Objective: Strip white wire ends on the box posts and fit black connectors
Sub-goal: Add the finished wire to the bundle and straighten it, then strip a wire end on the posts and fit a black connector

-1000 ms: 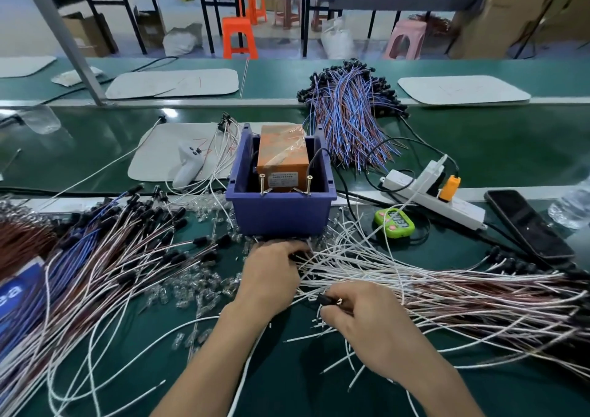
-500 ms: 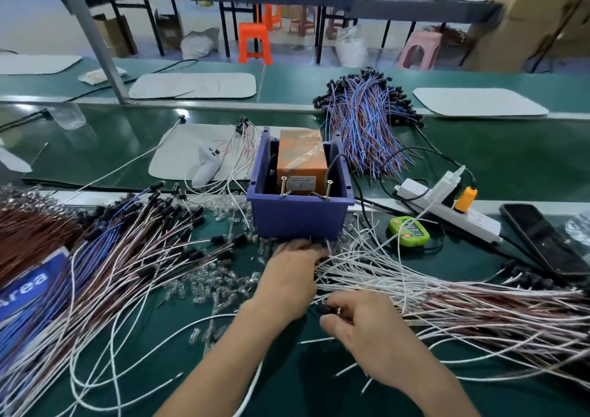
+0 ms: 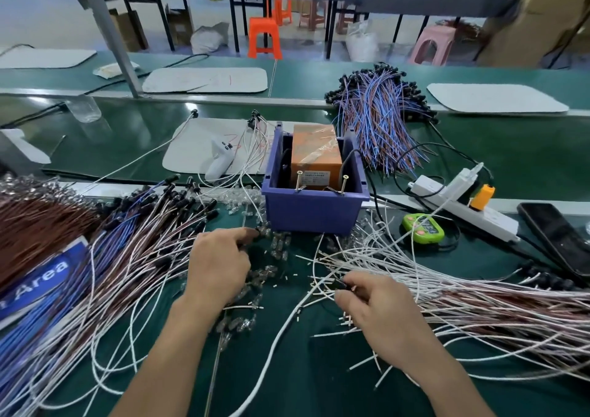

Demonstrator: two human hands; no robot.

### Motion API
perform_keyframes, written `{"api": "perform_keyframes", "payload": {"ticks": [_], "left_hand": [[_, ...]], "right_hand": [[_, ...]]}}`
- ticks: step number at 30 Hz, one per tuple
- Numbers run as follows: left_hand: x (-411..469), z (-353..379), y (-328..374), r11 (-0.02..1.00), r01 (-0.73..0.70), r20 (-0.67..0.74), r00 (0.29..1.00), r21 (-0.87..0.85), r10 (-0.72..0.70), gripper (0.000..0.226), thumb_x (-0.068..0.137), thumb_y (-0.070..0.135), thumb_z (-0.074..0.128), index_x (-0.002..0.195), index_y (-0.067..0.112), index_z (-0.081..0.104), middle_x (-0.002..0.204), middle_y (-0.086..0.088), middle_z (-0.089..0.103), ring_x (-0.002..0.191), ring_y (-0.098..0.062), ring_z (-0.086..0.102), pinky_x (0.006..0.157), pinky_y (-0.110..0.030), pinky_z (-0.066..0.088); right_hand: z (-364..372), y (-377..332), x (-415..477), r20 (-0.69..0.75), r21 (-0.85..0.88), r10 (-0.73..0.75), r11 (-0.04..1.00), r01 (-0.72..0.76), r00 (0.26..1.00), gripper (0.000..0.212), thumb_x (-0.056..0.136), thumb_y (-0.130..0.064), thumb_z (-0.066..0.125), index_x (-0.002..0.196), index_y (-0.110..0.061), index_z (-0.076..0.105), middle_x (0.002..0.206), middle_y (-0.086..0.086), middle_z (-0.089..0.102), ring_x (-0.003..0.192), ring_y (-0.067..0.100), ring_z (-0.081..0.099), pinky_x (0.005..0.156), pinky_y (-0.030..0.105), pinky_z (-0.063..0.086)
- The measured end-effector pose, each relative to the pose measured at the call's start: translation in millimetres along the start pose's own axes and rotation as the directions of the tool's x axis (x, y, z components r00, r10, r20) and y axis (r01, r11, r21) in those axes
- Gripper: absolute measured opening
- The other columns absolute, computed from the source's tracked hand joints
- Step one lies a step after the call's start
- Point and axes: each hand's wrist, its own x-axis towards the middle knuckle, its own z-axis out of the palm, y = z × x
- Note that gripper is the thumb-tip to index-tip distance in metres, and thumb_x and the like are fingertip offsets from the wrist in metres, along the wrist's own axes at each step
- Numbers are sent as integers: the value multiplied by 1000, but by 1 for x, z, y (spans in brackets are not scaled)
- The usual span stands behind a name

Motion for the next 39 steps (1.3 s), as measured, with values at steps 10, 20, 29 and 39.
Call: {"api": "perform_keyframes", "payload": {"ticks": [10, 20, 29, 39], "left_hand": [[-1, 10, 3, 990, -139, 82, 987, 15, 138, 36, 90, 14, 69, 118, 35, 77, 117, 0, 67, 106, -26, 58, 100, -36, 46], [24, 26, 29, 908, -205, 69, 979, 365, 193, 17, 90, 26, 63, 98, 29, 78, 94, 5, 73, 100, -20, 54, 89, -35, 34], [20, 37, 36, 942, -207, 87, 978, 262, 191, 23, 92, 48, 62, 104, 35, 76, 100, 8, 74, 97, -20, 64, 82, -36, 31], [15, 17, 34, 964, -3, -67, 997, 267, 22, 18, 83, 45, 74, 90, 29, 78, 79, 3, 73, 72, -25, 65, 66, -30, 41]], "right_hand": [[21, -13, 9, -108, 268, 60, 963, -29, 992, 8, 99, -26, 62, 91, -29, 61, 61, 4, 60, 48, 8, 41, 46, 19, 33], [23, -17, 5, -35, 269, 57, 962, -46, 998, 7, 100, -23, 61, 94, -23, 62, 65, 10, 64, 47, 5, 42, 46, 16, 34], [21, -15, 5, -21, 276, 60, 960, -52, 998, 7, 99, -19, 61, 92, -18, 64, 55, 1, 57, 46, 6, 40, 46, 18, 34], [15, -13, 8, -16, 271, 27, 962, -22, 1000, 11, 99, -24, 60, 88, -24, 65, 64, 11, 63, 48, 6, 43, 46, 17, 35]]}}
